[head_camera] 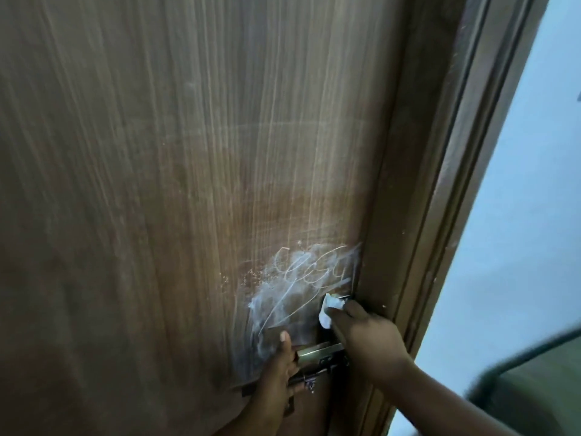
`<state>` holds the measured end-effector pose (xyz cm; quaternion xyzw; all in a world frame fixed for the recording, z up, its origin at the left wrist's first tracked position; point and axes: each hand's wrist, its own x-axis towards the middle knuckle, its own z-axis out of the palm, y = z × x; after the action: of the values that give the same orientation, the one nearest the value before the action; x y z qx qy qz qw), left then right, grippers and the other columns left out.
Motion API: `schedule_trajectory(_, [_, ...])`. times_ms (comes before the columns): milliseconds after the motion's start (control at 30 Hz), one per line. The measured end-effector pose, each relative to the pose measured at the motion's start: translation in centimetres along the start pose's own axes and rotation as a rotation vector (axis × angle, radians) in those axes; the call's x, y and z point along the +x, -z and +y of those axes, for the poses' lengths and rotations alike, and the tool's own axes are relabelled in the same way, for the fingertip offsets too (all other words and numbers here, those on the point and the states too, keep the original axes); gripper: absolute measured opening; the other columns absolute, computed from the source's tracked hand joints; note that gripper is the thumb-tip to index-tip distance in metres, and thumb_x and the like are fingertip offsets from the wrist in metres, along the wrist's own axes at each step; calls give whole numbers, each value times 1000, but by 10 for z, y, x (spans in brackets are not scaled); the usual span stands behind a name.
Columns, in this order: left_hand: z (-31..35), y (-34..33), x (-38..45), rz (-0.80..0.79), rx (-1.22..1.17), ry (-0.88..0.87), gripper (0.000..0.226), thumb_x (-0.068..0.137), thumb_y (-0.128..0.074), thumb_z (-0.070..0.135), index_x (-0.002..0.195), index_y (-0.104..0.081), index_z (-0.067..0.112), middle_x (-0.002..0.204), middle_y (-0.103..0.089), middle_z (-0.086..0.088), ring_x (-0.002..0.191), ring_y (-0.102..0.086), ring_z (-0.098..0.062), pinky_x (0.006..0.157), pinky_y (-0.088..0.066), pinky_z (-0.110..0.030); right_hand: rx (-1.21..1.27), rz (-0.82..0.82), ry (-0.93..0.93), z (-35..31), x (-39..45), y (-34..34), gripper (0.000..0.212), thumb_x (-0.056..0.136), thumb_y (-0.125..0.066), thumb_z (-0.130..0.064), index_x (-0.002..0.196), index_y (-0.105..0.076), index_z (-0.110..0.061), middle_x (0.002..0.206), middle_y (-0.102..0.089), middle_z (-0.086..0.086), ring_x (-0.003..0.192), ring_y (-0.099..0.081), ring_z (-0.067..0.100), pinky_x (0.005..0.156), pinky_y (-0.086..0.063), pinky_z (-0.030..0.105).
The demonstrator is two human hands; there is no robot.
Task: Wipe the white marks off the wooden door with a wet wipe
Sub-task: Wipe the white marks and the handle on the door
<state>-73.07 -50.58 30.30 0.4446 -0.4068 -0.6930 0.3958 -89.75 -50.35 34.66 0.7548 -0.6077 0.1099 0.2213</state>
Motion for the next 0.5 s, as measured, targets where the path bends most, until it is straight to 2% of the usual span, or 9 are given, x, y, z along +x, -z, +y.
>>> schedule_trajectory(67, [0, -1, 2, 20, -13, 12, 66, 95, -26, 55, 142, -42, 11, 152, -40, -11, 140, -37, -27, 105, -36, -41, 85, 25, -98, -6, -2, -3, 46, 56, -86, -19, 99, -71, -23, 101, -69, 7, 46, -64, 26, 33, -47, 27])
schedule_trajectory(167, [-3, 1, 6, 14, 3, 25, 72, 91, -26, 60, 143, -41, 12, 150, -42, -11, 140, -37, -27, 99, -37, -39, 222, 95, -226, -10, -5, -6, 36, 65, -78, -15, 99, -66, -20, 113, -65, 7, 61, -68, 25, 39, -50, 27])
schedule_trajectory(267, [-1, 4, 8, -5, 33, 43, 74, 91, -24, 60, 143, -41, 12, 149, -43, -12, 139, -38, -27, 94, -39, -37, 240, 144, -283, -6, 1, -9, 31, 82, -65, -12, 113, -65, -13, 125, -63, 4, 100, -67, 17, 63, -57, 26])
schedule_trajectory(300, [0, 4, 8, -9, 44, 39, 73, 91, -24, 60, 142, -43, 12, 149, -44, -11, 138, -39, -27, 92, -40, -37, 254, 151, -291, -7, 5, -9, 29, 86, -61, -12, 115, -64, -11, 126, -62, 4, 107, -64, 15, 70, -57, 26])
schedule_trajectory(433, [3, 5, 7, -51, 93, 44, 72, 88, -24, 64, 137, -49, 17, 142, -53, -7, 127, -51, -21, 89, -41, -34, 522, 248, -494, -21, 12, -4, 18, 92, -57, -13, 105, -69, -12, 116, -67, 5, 95, -67, 21, 72, -54, 28])
schedule_trajectory(500, [4, 5, 6, -67, 105, 51, 74, 84, -25, 67, 129, -55, 17, 136, -58, -5, 115, -57, -16, 89, -40, -33, 588, 297, -547, -27, 9, -8, 23, 95, -52, -15, 112, -67, -14, 120, -66, 4, 102, -65, 22, 82, -52, 30])
